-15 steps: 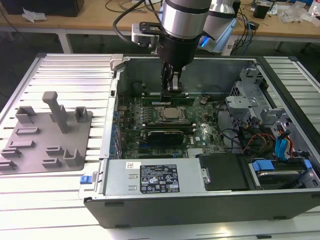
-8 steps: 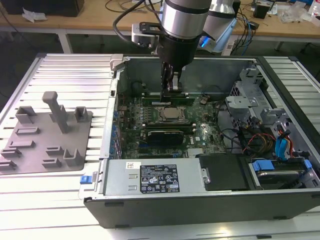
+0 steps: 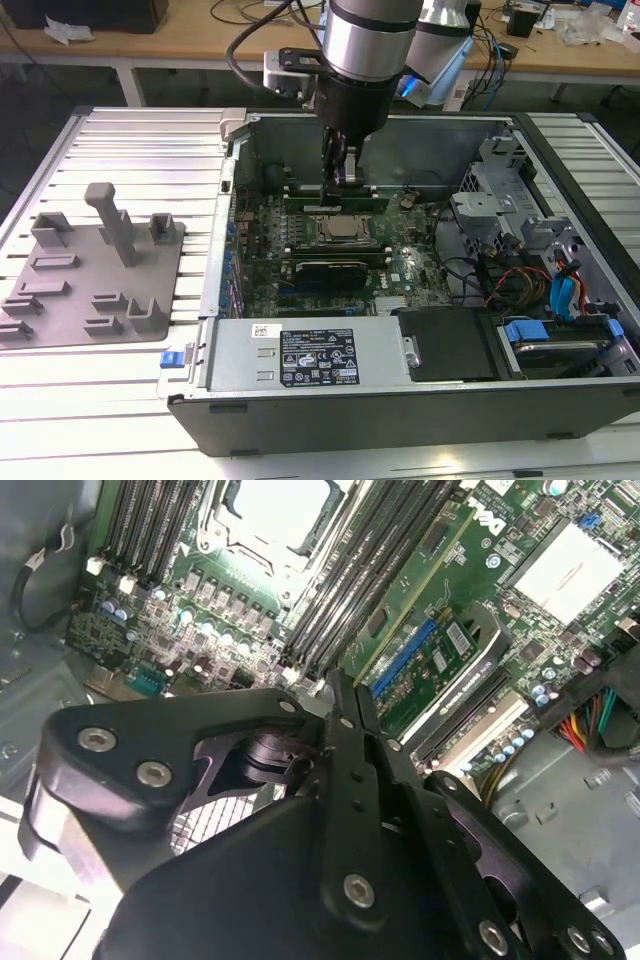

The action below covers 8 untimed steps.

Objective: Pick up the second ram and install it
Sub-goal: 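Insert the second ram into the second slot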

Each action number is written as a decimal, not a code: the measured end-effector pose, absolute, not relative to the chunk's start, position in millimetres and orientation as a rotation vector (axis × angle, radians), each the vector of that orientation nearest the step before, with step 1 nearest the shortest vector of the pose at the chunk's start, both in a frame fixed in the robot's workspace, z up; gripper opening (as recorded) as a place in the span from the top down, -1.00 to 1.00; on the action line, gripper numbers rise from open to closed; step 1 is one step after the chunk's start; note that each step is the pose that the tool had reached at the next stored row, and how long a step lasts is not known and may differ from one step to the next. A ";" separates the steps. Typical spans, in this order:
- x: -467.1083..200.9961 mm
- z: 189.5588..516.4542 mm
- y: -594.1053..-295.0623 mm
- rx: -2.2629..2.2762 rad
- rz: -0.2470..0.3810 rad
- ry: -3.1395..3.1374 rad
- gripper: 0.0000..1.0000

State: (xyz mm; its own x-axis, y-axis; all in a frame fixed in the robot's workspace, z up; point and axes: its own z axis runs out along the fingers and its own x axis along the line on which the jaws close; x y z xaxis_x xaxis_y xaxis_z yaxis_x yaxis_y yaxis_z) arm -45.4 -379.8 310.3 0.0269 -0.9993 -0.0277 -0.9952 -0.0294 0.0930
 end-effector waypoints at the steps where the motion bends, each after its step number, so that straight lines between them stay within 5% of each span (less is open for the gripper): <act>1: -45.4 306.8 -379.8 2.217 -0.131 -2.155 0.80; 8: -45.4 292.5 -379.8 2.217 -0.131 -2.155 0.80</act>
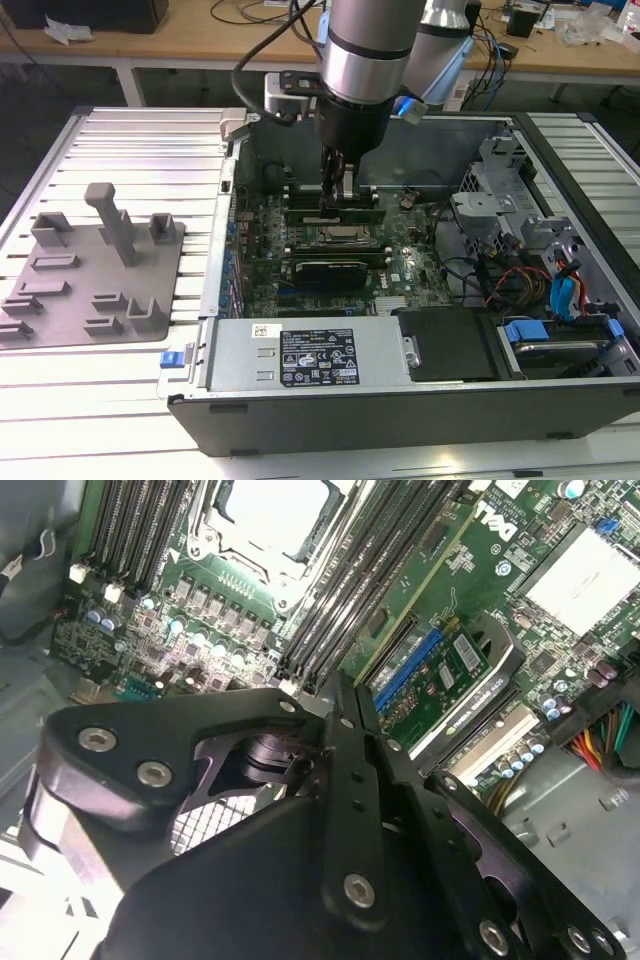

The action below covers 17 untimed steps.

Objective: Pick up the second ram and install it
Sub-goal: 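Insert the second ram into the second slot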

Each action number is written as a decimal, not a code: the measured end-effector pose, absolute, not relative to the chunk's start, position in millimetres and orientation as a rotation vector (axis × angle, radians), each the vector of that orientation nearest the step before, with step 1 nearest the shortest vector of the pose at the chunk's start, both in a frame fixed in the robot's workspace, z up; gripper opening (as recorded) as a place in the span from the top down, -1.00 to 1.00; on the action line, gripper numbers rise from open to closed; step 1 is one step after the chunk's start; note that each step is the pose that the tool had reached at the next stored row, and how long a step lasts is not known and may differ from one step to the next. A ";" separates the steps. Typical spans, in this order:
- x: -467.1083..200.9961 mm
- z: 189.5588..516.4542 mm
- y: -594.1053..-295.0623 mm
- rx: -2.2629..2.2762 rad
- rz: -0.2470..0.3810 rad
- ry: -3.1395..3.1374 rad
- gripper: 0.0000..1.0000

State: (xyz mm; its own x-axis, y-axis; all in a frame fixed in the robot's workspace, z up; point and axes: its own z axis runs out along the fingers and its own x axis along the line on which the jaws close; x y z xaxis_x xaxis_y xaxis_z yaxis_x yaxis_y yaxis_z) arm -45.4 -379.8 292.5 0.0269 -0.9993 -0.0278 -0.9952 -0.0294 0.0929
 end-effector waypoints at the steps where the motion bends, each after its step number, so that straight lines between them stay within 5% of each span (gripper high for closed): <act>1: -45.4 291.4 -379.8 2.217 -0.131 -2.155 0.80; 17: -44.3 257.1 -379.8 2.218 -0.127 -2.157 0.80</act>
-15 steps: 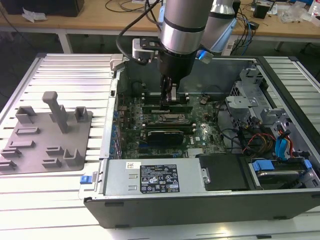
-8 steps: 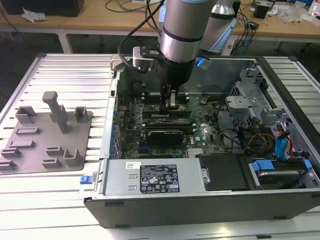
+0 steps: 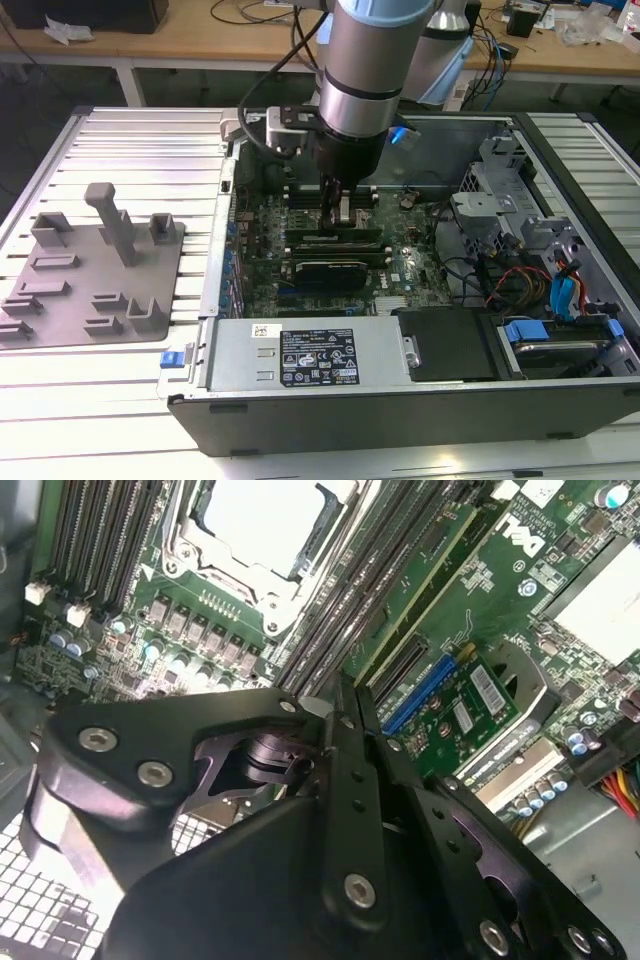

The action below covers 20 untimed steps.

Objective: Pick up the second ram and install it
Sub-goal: 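Insert the second ram into the second slot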

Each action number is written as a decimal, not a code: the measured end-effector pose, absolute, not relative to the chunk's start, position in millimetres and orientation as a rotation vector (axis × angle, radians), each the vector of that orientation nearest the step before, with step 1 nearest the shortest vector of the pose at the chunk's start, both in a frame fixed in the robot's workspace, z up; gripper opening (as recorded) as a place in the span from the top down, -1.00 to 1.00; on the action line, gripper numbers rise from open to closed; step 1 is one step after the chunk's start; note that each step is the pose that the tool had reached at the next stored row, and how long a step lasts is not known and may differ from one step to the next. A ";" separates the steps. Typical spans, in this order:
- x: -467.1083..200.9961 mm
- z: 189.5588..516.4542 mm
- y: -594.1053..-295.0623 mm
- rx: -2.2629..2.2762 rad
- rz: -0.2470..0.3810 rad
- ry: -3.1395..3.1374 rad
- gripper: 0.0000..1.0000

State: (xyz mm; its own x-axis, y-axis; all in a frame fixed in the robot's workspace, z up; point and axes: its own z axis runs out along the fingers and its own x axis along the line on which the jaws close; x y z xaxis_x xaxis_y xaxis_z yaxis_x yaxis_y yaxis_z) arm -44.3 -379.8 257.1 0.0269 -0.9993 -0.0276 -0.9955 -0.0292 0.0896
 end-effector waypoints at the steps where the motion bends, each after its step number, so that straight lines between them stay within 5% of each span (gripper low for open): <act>1: -43.0 256.8 -379.8 2.218 -0.127 -2.157 0.80; 20: -36.9 243.2 -379.8 2.215 -0.115 -2.173 0.80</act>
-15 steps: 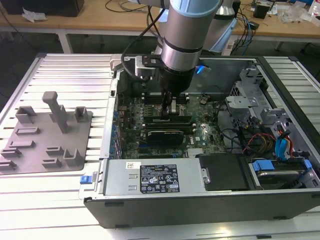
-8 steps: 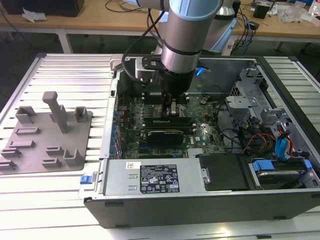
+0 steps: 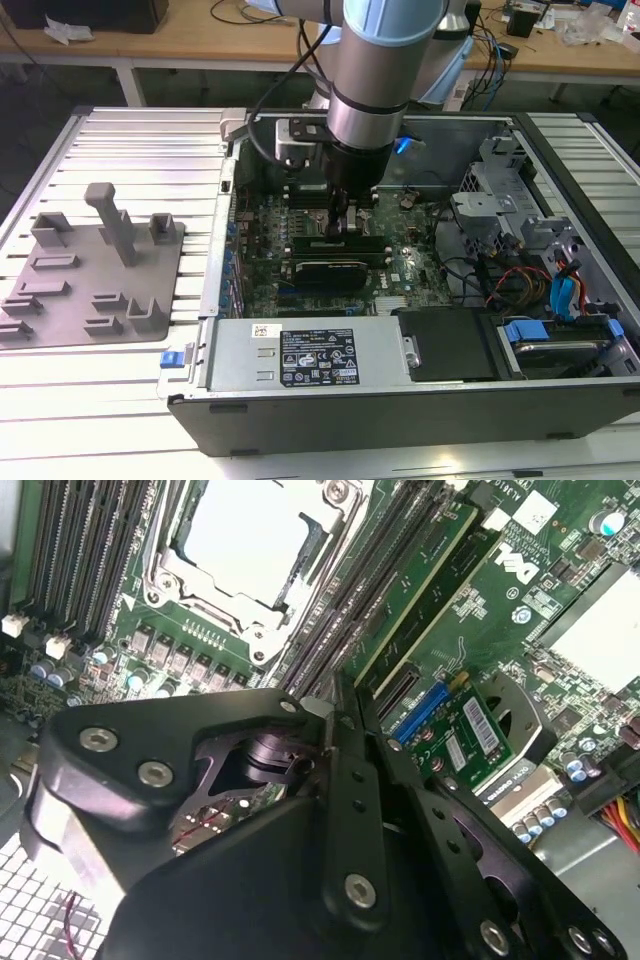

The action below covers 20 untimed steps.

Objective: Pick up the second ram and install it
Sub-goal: 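Insert the second ram into the second slot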

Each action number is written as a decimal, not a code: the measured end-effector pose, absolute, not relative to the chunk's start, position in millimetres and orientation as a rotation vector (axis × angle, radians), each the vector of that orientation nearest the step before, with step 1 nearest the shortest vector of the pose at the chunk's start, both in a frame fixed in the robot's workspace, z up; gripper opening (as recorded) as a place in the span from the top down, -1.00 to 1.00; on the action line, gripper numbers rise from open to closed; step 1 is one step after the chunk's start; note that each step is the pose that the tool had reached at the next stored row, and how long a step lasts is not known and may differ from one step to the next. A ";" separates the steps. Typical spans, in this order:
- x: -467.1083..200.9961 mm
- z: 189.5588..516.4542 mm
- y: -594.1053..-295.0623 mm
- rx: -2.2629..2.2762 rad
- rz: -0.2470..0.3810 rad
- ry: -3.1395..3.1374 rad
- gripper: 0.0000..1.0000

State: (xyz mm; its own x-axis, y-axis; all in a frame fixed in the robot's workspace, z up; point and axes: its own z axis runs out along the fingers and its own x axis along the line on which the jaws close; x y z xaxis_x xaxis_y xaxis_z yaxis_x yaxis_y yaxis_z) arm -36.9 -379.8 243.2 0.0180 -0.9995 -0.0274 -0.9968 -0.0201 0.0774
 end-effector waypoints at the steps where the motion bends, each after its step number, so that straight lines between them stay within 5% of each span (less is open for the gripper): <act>1: -37.1 242.9 -379.8 2.216 -0.113 -2.174 0.80; 20: -41.6 237.5 -379.3 2.210 -0.095 -2.216 0.80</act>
State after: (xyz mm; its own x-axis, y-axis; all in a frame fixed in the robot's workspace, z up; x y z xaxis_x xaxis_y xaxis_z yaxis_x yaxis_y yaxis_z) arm -41.6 -379.3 237.5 -0.0039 -0.9994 -0.0351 -0.9987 0.0021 0.0503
